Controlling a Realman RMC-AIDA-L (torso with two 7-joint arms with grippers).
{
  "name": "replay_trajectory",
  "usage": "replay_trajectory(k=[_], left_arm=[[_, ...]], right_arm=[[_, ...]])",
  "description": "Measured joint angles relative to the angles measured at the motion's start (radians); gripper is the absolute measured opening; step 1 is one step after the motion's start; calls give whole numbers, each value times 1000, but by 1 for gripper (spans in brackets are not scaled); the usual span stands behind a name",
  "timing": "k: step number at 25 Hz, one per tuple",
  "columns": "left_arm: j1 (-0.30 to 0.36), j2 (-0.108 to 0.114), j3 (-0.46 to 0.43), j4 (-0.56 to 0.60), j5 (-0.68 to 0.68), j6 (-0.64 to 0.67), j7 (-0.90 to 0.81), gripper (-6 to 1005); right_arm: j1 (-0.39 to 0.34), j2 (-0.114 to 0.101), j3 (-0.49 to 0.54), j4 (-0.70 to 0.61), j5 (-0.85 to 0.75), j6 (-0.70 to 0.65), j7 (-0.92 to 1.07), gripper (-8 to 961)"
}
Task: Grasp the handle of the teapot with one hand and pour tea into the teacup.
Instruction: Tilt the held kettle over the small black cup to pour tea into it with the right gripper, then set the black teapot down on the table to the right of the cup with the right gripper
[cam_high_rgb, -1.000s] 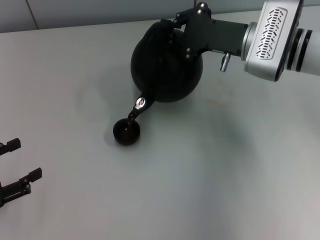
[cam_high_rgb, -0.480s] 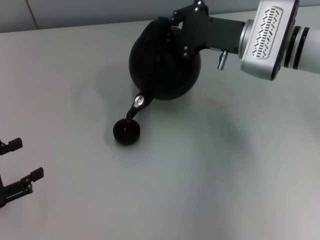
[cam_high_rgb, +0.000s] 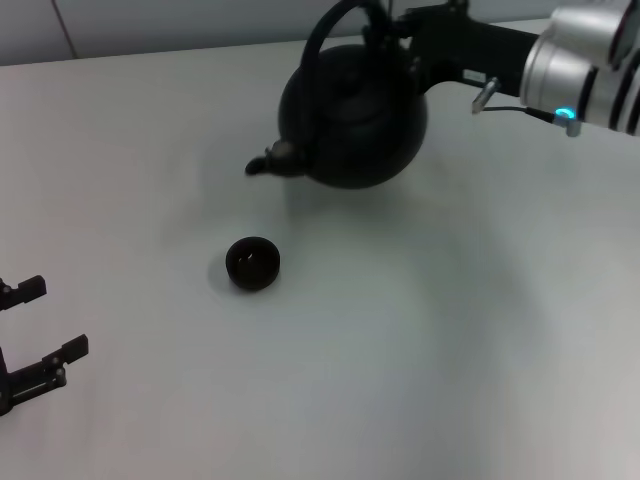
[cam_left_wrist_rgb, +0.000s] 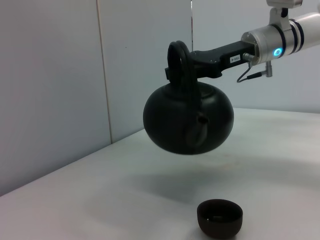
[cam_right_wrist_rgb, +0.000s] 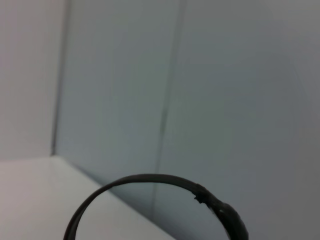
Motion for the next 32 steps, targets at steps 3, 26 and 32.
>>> replay_trajectory(k=[3,26,32], left_arm=[[-4,0,0,0,1,0,0,800],[-9,3,4,0,7,-3,1,800],[-9,5,4,0,7,-3,2,800]], right_arm=[[-25,0,38,-9,1,-8,46,89],[-198,6,149,45,141,0,-48,91],[-185,6,158,101,143,29,-106,91]])
